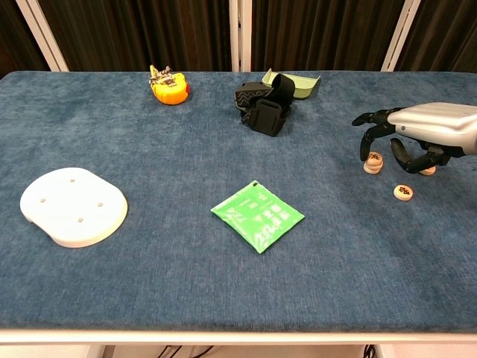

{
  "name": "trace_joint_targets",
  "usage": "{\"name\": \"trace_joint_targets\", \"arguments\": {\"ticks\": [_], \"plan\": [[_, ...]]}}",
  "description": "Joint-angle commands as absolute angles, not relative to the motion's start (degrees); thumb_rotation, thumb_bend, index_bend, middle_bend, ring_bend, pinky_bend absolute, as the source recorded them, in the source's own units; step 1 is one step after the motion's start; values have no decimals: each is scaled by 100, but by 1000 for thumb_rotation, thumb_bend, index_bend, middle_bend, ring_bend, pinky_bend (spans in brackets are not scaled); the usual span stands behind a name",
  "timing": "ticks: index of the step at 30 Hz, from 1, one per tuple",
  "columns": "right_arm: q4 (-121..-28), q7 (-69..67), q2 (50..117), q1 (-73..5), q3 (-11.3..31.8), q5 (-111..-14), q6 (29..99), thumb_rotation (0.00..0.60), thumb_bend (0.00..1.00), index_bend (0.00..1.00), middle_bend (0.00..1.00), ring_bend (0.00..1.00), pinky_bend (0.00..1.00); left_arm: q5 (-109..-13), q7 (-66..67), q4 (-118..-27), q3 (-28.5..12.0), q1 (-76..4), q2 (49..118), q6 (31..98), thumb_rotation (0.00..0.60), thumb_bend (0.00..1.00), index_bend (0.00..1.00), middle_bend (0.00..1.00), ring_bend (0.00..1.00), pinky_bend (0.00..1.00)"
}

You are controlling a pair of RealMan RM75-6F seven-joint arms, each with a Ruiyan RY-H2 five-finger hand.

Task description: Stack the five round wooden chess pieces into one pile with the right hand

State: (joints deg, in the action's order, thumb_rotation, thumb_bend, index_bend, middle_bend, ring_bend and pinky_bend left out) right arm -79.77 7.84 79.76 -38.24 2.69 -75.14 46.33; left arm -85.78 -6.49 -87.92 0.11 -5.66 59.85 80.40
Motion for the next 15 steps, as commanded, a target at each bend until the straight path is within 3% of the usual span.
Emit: {"name": "trace_joint_targets", "arguments": {"ticks": [1, 15], "plan": [[-7972, 785, 7975, -3818, 269, -7502, 4635, 600, 929, 354, 7, 0, 0, -8573, -642, -8792, 12, -570, 5986, 8030, 600, 70, 0, 0, 0, 0], [-8119, 432, 7866, -3744, 264, -7907, 4979, 600, 921, 316, 6, 0, 0, -8572, -631, -8790, 9, -576, 5990, 8021, 600, 70, 0, 0, 0, 0]]}}
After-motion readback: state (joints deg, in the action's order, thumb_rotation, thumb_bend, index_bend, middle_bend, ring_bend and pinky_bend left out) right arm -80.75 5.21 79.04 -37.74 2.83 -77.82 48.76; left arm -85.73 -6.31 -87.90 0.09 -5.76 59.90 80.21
